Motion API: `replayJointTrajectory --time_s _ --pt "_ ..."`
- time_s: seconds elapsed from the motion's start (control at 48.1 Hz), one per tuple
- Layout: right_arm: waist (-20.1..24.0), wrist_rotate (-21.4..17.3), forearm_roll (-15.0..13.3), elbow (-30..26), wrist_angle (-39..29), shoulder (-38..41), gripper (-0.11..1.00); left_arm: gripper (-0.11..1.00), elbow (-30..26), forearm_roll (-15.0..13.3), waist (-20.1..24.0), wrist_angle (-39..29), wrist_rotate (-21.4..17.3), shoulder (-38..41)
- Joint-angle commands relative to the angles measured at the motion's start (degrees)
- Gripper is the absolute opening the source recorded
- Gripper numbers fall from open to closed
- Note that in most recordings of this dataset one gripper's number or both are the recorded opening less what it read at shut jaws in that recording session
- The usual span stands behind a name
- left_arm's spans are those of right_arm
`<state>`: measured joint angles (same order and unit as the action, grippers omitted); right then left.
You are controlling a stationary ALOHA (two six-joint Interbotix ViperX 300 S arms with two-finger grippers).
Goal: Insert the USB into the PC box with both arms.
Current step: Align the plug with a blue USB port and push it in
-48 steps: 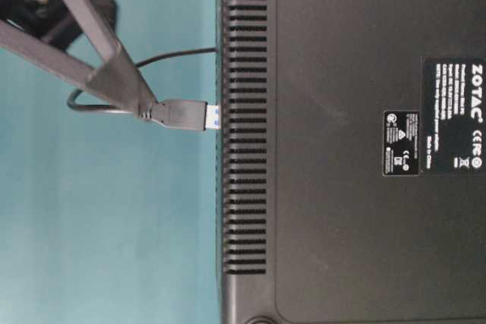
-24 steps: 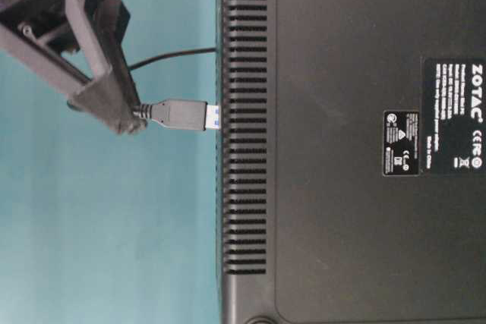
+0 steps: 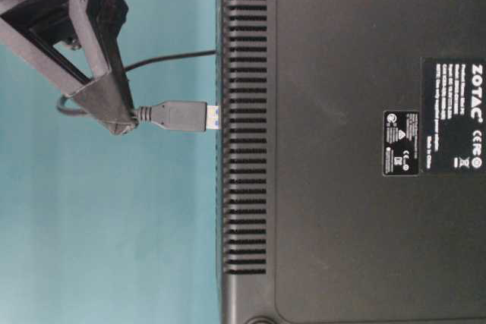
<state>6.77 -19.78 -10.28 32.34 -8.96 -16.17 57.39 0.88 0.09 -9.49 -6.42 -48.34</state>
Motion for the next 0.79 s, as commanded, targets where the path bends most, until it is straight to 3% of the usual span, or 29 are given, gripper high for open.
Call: replayJointTrajectory --time_s 0.0,0.25,0.562,0.77 --pt "0.26 -0.62 0.62 -0.7 0.7 -0.18 0.12 0.0 -1.58 0.09 0.0 0.53 0.09 0.18" --pt "0.88 -0.7 1.67 -0.62 0.7 0.88 0.11 0.0 -1.49 0.09 -0.09 0.53 0.09 0.26" --pt "-1.58 -0.44 1.49 -0.53 -0.53 0.97 0.11 0.0 -1.58 0.18 -0.09 0.53 0.09 0.18" --pt "-0.26 -0.7 1.85 -0.53 -0.62 1.58 0.11 0.0 -1.58 0.09 -0.09 0.53 0.09 0.26"
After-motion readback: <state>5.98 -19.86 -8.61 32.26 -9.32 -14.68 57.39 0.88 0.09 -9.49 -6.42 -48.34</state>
